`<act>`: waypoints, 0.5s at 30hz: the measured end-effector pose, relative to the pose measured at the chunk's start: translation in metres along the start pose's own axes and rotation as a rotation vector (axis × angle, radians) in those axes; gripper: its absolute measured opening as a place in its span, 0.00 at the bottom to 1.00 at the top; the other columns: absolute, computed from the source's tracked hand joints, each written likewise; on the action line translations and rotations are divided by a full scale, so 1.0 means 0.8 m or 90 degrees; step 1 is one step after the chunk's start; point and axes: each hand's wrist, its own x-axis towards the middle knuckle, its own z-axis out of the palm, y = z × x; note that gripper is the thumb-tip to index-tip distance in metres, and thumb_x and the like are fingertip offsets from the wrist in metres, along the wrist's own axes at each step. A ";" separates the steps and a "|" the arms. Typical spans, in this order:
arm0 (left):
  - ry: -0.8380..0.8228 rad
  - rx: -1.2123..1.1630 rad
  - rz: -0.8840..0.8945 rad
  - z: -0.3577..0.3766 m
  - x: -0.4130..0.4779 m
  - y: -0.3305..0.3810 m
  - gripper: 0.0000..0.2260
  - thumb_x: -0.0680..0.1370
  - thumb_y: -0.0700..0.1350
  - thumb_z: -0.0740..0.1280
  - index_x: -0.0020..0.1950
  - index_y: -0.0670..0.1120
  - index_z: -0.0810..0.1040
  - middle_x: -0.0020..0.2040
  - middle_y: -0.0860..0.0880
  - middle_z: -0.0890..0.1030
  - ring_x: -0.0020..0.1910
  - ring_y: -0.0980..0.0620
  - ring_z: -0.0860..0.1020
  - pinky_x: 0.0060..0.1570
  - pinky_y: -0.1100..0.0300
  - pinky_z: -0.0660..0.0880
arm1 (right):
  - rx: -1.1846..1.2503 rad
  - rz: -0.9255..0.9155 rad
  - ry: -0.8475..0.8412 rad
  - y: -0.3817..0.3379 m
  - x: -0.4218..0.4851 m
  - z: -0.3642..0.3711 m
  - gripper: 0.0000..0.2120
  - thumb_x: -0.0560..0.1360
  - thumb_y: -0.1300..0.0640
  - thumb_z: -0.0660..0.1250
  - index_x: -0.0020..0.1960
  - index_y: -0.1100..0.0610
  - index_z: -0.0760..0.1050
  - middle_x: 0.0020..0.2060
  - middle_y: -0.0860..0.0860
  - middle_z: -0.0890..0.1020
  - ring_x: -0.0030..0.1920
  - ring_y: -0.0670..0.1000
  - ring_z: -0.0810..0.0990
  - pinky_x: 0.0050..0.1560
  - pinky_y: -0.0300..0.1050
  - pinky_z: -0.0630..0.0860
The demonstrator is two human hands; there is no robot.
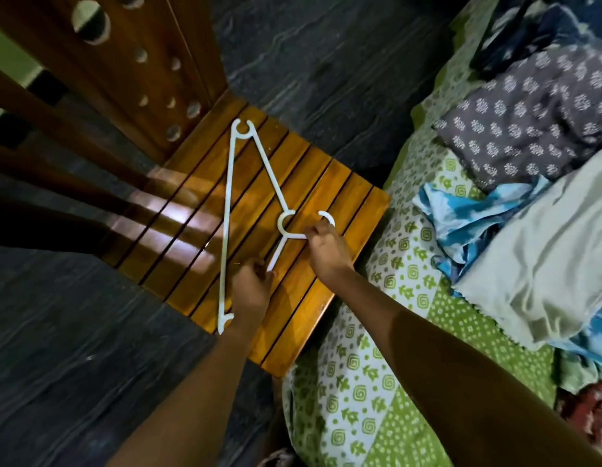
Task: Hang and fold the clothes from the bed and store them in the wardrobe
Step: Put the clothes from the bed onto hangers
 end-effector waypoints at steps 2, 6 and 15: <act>0.016 0.021 0.009 -0.001 -0.001 0.000 0.09 0.76 0.37 0.67 0.56 0.37 0.76 0.51 0.39 0.81 0.53 0.42 0.78 0.49 0.59 0.68 | -0.066 -0.022 -0.007 -0.004 0.000 -0.001 0.19 0.77 0.66 0.57 0.67 0.60 0.67 0.66 0.57 0.69 0.69 0.58 0.63 0.62 0.53 0.66; 0.020 0.061 0.046 -0.010 -0.006 0.006 0.08 0.78 0.37 0.62 0.55 0.38 0.77 0.51 0.39 0.80 0.54 0.41 0.77 0.52 0.54 0.71 | -0.152 -0.029 0.011 -0.008 -0.008 -0.009 0.18 0.78 0.65 0.56 0.67 0.60 0.67 0.65 0.58 0.70 0.69 0.59 0.63 0.64 0.57 0.62; 0.147 -0.053 0.198 -0.038 -0.067 0.082 0.06 0.80 0.39 0.59 0.51 0.37 0.72 0.42 0.39 0.77 0.44 0.40 0.76 0.41 0.54 0.67 | -0.107 -0.138 0.398 -0.010 -0.061 -0.108 0.17 0.66 0.64 0.53 0.44 0.60 0.80 0.43 0.57 0.79 0.48 0.58 0.79 0.53 0.63 0.74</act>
